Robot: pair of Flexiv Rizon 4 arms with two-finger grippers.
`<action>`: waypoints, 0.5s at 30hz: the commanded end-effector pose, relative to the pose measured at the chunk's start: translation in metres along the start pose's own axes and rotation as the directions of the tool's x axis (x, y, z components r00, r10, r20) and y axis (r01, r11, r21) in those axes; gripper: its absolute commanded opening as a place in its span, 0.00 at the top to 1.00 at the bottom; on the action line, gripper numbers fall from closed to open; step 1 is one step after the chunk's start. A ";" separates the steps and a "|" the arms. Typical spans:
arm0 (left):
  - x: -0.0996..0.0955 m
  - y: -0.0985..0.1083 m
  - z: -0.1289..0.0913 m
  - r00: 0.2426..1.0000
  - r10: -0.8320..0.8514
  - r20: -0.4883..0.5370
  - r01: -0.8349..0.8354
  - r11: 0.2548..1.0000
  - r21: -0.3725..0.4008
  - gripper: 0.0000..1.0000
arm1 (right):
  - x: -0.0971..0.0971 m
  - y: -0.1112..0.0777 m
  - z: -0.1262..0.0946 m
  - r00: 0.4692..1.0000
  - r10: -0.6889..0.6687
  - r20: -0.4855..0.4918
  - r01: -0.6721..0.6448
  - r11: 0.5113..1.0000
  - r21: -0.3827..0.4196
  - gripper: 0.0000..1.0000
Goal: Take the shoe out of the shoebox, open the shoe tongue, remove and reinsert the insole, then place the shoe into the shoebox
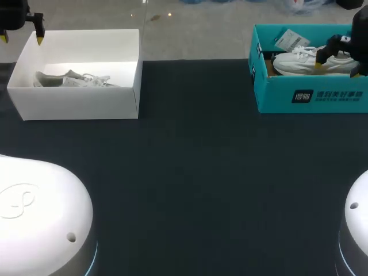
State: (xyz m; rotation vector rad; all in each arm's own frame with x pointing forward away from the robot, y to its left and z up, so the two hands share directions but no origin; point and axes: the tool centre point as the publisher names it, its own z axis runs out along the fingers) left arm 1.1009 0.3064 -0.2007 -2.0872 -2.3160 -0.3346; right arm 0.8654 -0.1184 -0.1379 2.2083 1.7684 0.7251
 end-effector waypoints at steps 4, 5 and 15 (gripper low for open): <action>0.000 -0.001 -0.001 1.000 0.000 -0.003 0.000 1.000 -0.002 0.00 | 0.000 0.060 0.053 0.999 0.048 0.005 -0.048 0.999 -0.010 0.00; 0.000 -0.001 -0.001 1.000 0.000 -0.003 0.000 1.000 -0.002 0.00 | -0.001 0.068 0.059 0.999 0.047 0.003 -0.047 0.999 -0.005 0.00; 0.000 -0.001 -0.001 1.000 0.000 -0.003 0.000 1.000 -0.002 0.00 | -0.036 0.140 0.122 0.989 0.058 0.135 -0.061 0.998 0.020 0.00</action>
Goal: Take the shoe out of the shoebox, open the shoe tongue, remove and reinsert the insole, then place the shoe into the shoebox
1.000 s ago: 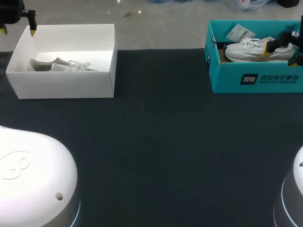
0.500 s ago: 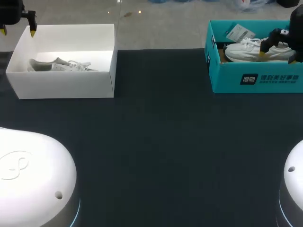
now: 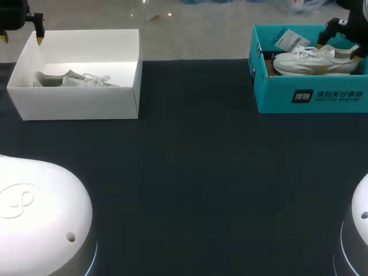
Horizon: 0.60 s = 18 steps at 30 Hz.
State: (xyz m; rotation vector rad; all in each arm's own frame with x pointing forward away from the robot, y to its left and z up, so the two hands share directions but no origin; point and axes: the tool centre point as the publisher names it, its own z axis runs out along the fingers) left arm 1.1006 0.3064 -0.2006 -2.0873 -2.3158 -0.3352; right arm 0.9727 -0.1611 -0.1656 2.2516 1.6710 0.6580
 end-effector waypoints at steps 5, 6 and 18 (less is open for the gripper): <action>0.000 -0.001 -0.001 1.000 -0.001 -0.003 0.001 1.000 -0.001 0.00 | -0.013 0.061 0.058 0.993 -0.005 0.120 0.001 0.999 0.034 0.00; 0.000 -0.001 -0.001 1.000 -0.001 -0.003 0.001 1.000 -0.001 0.00 | -0.013 0.061 0.058 0.993 -0.005 0.120 0.001 0.999 0.034 0.00; 0.000 -0.001 -0.001 1.000 -0.001 -0.003 0.001 1.000 -0.001 0.00 | -0.013 0.061 0.058 0.993 -0.005 0.120 0.001 0.999 0.034 0.00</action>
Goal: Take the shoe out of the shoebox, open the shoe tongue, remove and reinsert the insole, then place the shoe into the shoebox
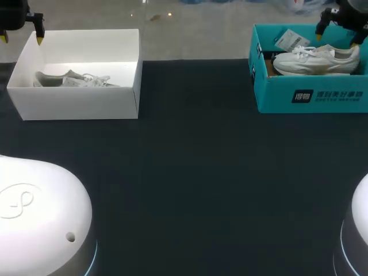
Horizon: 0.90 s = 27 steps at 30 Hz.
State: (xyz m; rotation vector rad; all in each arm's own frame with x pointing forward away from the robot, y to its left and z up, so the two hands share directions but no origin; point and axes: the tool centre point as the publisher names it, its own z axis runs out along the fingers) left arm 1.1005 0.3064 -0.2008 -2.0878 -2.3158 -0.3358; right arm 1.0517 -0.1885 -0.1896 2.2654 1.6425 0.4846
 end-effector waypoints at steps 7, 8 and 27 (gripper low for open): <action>0.000 -0.001 -0.001 1.000 -0.001 -0.003 0.001 1.000 -0.001 0.00 | -0.014 0.020 0.014 0.999 0.010 0.045 -0.008 0.999 -0.044 0.00; 0.000 -0.001 -0.001 1.000 -0.001 -0.003 0.001 1.000 -0.001 0.00 | -0.021 0.029 0.020 0.998 0.020 0.062 -0.017 0.999 -0.045 0.00; 0.000 -0.001 -0.001 1.000 -0.001 -0.003 0.001 1.000 -0.001 0.00 | -0.079 0.080 0.088 0.990 -0.030 0.136 0.004 0.983 0.183 0.00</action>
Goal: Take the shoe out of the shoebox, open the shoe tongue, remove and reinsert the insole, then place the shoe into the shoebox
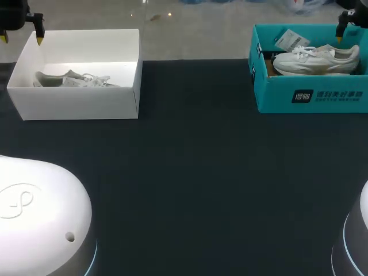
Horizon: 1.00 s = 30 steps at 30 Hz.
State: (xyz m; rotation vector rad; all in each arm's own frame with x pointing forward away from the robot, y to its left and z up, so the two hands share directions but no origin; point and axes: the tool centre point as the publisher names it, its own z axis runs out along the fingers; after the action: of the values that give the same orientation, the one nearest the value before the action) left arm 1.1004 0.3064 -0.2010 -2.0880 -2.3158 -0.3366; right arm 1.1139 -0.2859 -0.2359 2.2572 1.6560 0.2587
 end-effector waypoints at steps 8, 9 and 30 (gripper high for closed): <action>0.000 0.000 -0.001 1.000 -0.001 -0.003 0.001 1.000 0.000 0.00 | -0.007 0.028 0.026 0.996 0.051 0.079 -0.062 0.987 0.146 0.00; 0.000 0.000 -0.001 1.000 -0.001 -0.003 0.001 1.000 0.000 0.00 | -0.007 0.028 0.026 0.996 0.051 0.079 -0.062 0.987 0.146 0.00; 0.000 0.000 -0.001 1.000 -0.001 -0.003 0.001 1.000 0.000 0.00 | -0.028 0.055 0.066 1.000 -0.015 -0.003 0.015 0.978 0.210 0.00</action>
State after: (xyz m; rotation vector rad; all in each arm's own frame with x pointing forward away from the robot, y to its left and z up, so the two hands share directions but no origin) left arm 1.1002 0.3064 -0.2009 -2.0878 -2.3161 -0.3374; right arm 1.1525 -0.3305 -0.2665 2.3678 1.7563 0.1230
